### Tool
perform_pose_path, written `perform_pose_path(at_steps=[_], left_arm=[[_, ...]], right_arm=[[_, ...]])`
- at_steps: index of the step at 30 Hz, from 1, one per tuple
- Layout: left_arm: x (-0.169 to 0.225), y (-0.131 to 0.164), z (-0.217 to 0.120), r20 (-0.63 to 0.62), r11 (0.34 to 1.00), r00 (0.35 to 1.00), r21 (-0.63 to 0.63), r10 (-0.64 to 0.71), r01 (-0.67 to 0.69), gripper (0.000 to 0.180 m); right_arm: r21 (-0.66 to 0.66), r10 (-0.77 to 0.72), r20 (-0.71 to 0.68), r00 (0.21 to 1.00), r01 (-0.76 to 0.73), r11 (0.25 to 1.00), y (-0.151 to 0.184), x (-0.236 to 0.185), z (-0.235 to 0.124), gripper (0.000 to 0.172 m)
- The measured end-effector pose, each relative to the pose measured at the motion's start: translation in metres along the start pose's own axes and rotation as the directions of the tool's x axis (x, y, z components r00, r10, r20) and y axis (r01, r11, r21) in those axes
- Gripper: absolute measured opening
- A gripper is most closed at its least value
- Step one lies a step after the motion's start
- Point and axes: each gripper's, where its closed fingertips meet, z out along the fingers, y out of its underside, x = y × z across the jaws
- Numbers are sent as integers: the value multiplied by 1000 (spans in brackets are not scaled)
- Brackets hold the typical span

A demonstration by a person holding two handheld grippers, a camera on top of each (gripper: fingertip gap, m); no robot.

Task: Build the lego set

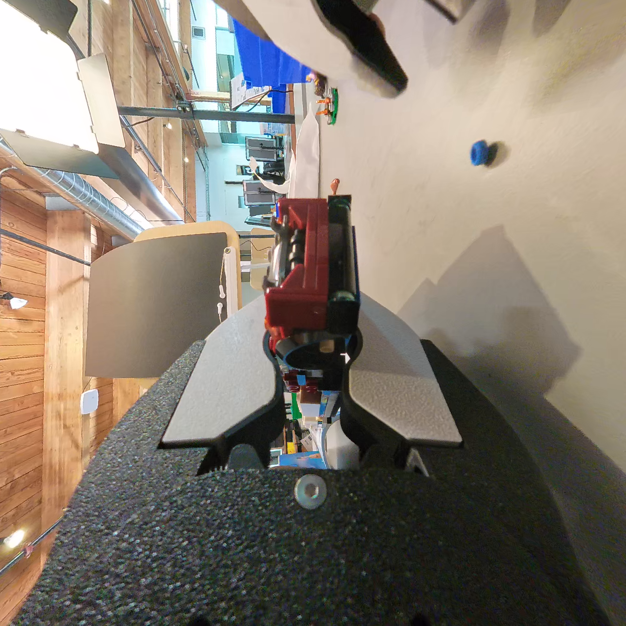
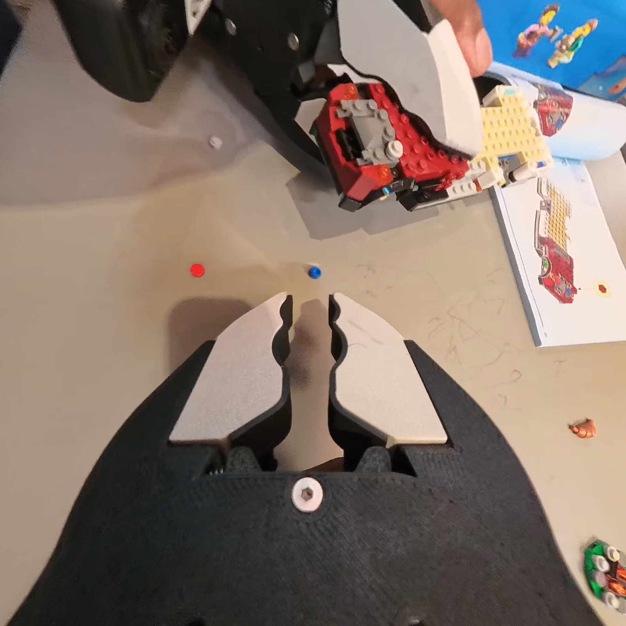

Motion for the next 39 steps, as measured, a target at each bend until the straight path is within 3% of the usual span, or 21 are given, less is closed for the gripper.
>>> perform_pose_path(at_steps=[14, 19, 22, 25, 28, 39], left_arm=[[-5, -1, -2, 11, 1000, 1000, -1, -13, 13, 35], [-3, -1, -1, 2, 1000, 1000, 0, -21, 21, 35], [-3, -2, -1, 4, 1000, 1000, 0, -25, 25, 35], [-5, 0, -1, 8, 999, 999, -5, -33, 33, 35], [-5, 3, -1, 7, 999, 999, -14, -44, 44, 35], [-3, 7, 0, -2, 998, 998, -24, -58, 58, 35]], right_arm=[[-105, 139, 34, 990, -135, 985, 0, 7, 35, 19], [-111, 137, 42, 990, -131, 985, 0, 6, 36, 8], [-69, 101, 1, 995, -101, 993, -5, 11, 31, 7], [67, 69, 5, 998, -69, 995, -26, 12, 12, 8], [128, 106, -3, 994, -105, 986, -32, 19, -3, 17], [3, 124, -43, 991, -124, 992, 0, 29, -7, 20]])
